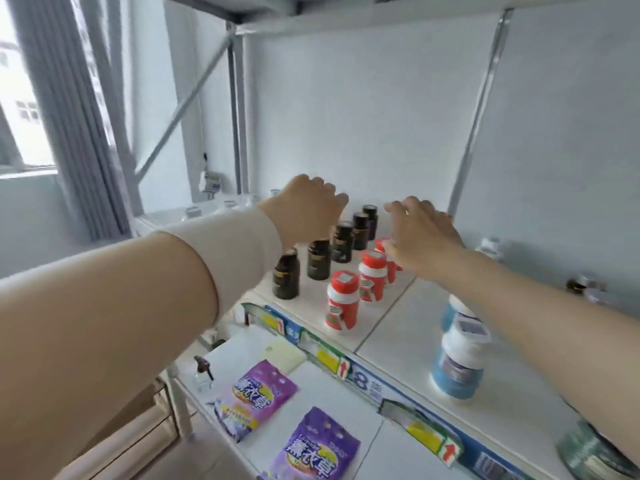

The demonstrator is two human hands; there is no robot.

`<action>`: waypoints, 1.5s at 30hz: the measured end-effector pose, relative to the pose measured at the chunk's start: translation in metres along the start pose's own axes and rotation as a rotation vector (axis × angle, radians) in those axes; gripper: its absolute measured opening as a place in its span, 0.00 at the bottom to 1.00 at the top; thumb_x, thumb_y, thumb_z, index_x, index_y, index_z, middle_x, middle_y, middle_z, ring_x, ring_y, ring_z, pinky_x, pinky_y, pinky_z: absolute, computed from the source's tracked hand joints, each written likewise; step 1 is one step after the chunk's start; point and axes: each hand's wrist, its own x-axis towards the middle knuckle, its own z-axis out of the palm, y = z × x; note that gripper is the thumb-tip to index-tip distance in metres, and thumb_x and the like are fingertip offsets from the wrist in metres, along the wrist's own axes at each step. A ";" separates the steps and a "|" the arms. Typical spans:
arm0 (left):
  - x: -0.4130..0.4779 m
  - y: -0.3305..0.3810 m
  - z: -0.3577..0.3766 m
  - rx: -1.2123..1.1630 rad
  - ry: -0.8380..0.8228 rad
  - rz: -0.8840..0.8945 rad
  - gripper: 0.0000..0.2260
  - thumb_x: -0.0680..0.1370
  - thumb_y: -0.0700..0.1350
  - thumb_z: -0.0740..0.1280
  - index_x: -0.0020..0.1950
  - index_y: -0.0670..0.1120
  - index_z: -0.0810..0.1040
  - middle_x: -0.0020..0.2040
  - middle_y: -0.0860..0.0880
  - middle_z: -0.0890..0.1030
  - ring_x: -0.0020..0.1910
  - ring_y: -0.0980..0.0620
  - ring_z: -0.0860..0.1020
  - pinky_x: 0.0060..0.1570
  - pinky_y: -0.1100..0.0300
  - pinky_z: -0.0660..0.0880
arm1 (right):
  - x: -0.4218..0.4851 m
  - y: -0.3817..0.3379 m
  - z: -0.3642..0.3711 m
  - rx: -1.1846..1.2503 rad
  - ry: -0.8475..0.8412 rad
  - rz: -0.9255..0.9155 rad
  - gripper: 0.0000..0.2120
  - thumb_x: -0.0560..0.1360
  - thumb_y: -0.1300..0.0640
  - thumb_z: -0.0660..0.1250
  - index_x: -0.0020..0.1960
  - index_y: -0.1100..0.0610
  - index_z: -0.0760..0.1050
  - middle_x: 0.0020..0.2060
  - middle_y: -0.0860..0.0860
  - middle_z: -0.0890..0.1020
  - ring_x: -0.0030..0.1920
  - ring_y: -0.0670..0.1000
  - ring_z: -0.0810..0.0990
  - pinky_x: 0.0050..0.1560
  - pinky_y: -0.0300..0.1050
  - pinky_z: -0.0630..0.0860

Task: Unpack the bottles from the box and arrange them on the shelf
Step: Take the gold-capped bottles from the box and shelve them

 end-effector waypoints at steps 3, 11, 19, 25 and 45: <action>-0.053 -0.070 0.057 0.019 -0.113 -0.094 0.17 0.80 0.47 0.59 0.67 0.43 0.67 0.62 0.45 0.75 0.60 0.45 0.75 0.54 0.54 0.71 | 0.046 -0.099 0.019 0.044 0.016 -0.127 0.22 0.77 0.54 0.60 0.69 0.58 0.62 0.66 0.59 0.68 0.65 0.60 0.67 0.62 0.54 0.66; -0.197 -0.215 0.243 -0.125 -0.401 -0.340 0.17 0.80 0.45 0.58 0.68 0.42 0.66 0.62 0.45 0.74 0.60 0.44 0.75 0.55 0.53 0.71 | 0.120 -0.360 0.113 0.132 -0.156 -0.429 0.22 0.77 0.52 0.58 0.69 0.58 0.61 0.66 0.59 0.67 0.66 0.61 0.65 0.63 0.54 0.64; -0.275 -0.274 0.420 -0.260 -0.653 -0.512 0.15 0.80 0.45 0.58 0.66 0.44 0.69 0.63 0.45 0.75 0.62 0.44 0.74 0.57 0.53 0.71 | 0.166 -0.516 0.250 0.023 -0.379 -0.692 0.24 0.78 0.54 0.59 0.72 0.58 0.58 0.67 0.58 0.66 0.68 0.59 0.64 0.66 0.52 0.64; -0.327 -0.280 0.532 -0.391 -0.936 -0.614 0.14 0.80 0.47 0.58 0.64 0.43 0.69 0.61 0.44 0.76 0.59 0.45 0.75 0.52 0.54 0.71 | 0.202 -0.589 0.351 0.049 -0.579 -0.837 0.23 0.78 0.52 0.58 0.70 0.58 0.60 0.67 0.57 0.67 0.68 0.58 0.65 0.68 0.51 0.63; -0.388 -0.180 0.896 -1.164 -1.253 -0.839 0.20 0.80 0.54 0.59 0.67 0.43 0.66 0.63 0.43 0.74 0.60 0.43 0.73 0.55 0.53 0.70 | 0.230 -0.735 0.696 -0.074 -1.083 -0.815 0.21 0.78 0.59 0.59 0.70 0.60 0.61 0.64 0.57 0.68 0.65 0.57 0.67 0.61 0.48 0.69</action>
